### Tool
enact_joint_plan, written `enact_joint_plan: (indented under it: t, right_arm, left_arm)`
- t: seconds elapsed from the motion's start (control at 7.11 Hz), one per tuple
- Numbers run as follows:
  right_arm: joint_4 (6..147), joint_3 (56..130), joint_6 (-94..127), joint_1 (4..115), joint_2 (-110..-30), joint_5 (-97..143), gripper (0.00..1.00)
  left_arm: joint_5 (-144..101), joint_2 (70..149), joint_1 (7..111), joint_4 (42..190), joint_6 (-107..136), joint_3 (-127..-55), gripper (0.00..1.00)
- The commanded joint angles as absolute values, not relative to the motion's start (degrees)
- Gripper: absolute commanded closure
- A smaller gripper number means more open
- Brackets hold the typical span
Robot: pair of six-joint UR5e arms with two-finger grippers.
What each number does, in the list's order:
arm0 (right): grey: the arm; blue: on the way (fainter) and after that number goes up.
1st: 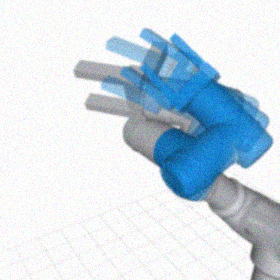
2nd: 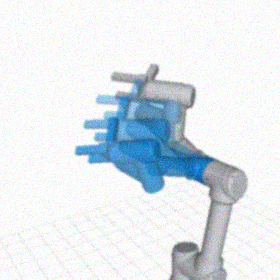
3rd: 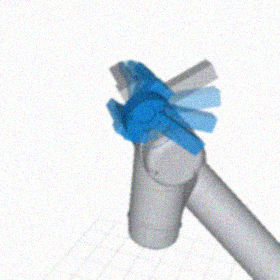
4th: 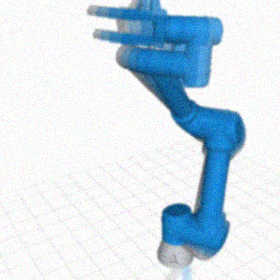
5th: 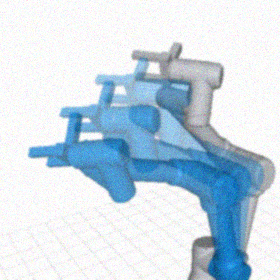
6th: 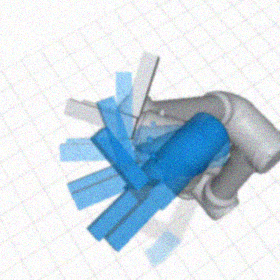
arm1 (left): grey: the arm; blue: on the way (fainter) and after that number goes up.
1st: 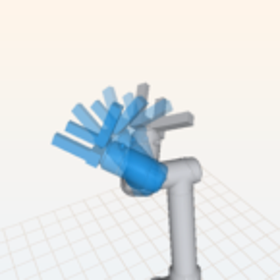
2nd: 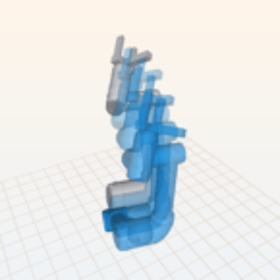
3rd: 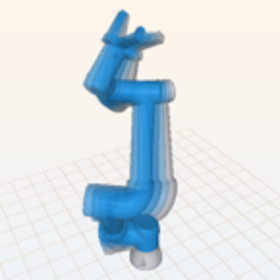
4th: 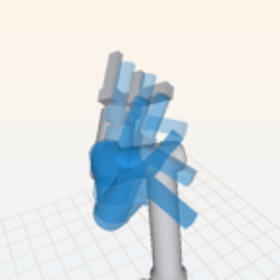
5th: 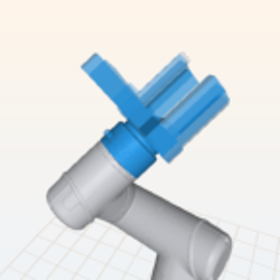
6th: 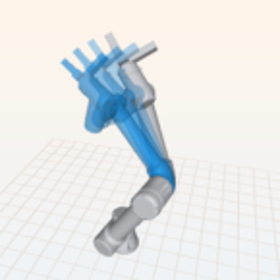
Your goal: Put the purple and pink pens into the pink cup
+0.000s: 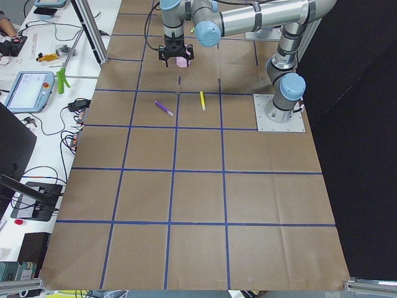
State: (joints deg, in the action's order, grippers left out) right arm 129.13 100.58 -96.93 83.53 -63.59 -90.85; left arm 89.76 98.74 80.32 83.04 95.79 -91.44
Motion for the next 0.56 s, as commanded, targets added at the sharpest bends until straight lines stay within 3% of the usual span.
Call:
enact_joint_plan:
  t: [0.0,0.42]
  right_arm:
    - [133.0,100.0,-97.7,84.6,-61.4,-90.7,0.02]
    - [132.9,98.4,-96.9,84.6,-59.1,-90.5,0.03]
  left_arm:
    - [90.5,102.2,80.3,80.8,110.0,-90.8,0.01]
    - [96.7,107.3,80.7,76.6,117.9,-90.2,0.03]
